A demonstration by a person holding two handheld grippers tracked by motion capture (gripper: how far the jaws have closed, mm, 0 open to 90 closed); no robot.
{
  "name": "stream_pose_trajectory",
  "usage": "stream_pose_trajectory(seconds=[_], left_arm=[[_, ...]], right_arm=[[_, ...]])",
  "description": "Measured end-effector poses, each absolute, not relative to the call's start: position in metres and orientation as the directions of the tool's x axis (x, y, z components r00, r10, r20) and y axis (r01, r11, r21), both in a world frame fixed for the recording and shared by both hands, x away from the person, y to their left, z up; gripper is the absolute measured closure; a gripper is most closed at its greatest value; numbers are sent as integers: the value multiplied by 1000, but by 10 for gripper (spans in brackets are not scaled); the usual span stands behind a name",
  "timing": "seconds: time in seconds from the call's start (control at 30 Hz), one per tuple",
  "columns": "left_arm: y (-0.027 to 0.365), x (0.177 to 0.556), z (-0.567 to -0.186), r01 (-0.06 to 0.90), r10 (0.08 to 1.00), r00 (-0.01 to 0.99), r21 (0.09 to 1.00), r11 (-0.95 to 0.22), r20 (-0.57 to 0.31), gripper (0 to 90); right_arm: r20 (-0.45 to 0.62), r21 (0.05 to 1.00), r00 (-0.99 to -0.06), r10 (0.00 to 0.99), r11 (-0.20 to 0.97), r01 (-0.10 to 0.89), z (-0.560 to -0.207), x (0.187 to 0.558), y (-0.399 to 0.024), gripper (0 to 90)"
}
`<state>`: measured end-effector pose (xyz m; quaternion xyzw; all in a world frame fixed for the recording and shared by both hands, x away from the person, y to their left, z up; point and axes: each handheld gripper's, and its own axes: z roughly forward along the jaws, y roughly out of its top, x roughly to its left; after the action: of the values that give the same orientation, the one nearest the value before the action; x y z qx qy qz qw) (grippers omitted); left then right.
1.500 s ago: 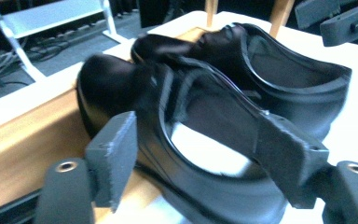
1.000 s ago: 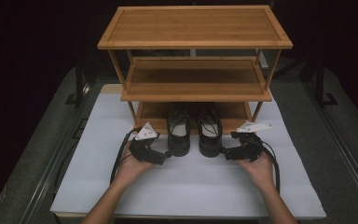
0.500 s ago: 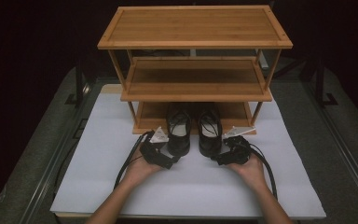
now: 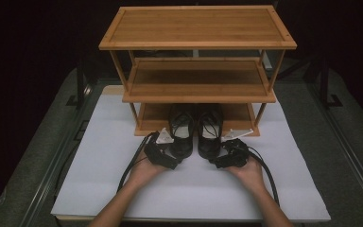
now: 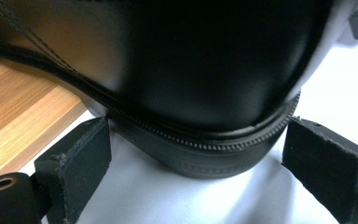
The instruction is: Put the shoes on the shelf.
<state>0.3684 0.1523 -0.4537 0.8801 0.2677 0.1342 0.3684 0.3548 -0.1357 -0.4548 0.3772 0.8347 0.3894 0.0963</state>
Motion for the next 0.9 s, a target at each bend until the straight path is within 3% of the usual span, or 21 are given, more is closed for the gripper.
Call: stream_pose_trajectory(seconds=[0.3, 0.47, 0.9], left_arm=[[150, 368, -452, 408, 593, 805, 721, -561, 6, 75], [145, 366, -450, 406, 602, 797, 707, -578, 35, 76], [152, 370, -435, 412, 616, 786, 778, -474, -41, 75]], right_arm=[[132, 720, -705, 697, 421, 551, -453, 348, -122, 157], [124, 724, -686, 717, 408, 557, -451, 346, -121, 197], [150, 777, -678, 720, 338, 531, -434, 348, -127, 197]])
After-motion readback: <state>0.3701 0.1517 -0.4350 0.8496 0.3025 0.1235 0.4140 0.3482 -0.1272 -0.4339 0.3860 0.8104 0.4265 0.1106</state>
